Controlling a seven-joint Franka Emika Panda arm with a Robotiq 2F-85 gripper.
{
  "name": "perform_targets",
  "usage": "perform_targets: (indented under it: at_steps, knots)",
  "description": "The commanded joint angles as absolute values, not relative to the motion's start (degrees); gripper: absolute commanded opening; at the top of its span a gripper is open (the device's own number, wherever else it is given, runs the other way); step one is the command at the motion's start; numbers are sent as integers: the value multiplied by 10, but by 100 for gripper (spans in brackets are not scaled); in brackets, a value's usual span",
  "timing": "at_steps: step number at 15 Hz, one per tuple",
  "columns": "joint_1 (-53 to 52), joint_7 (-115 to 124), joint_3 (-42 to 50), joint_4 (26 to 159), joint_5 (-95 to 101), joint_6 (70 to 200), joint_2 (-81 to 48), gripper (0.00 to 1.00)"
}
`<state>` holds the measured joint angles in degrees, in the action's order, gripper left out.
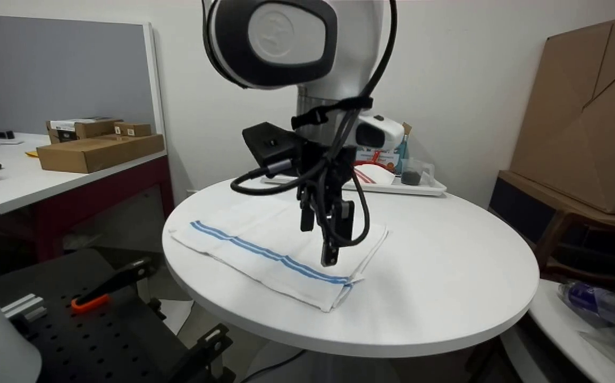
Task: Fold the tea towel on the table
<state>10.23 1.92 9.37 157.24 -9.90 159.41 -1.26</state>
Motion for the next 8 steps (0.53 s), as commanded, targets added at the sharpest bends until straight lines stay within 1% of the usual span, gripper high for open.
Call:
perform_targets:
  at_steps: [1, 4, 8]
  knots:
    - [116, 6, 106, 1546, -118, 1622, -78, 100]
    - [130, 7, 97, 1534, -149, 1665, -124, 100]
    - [143, 8, 67, 1507, -187, 1691, -184, 100]
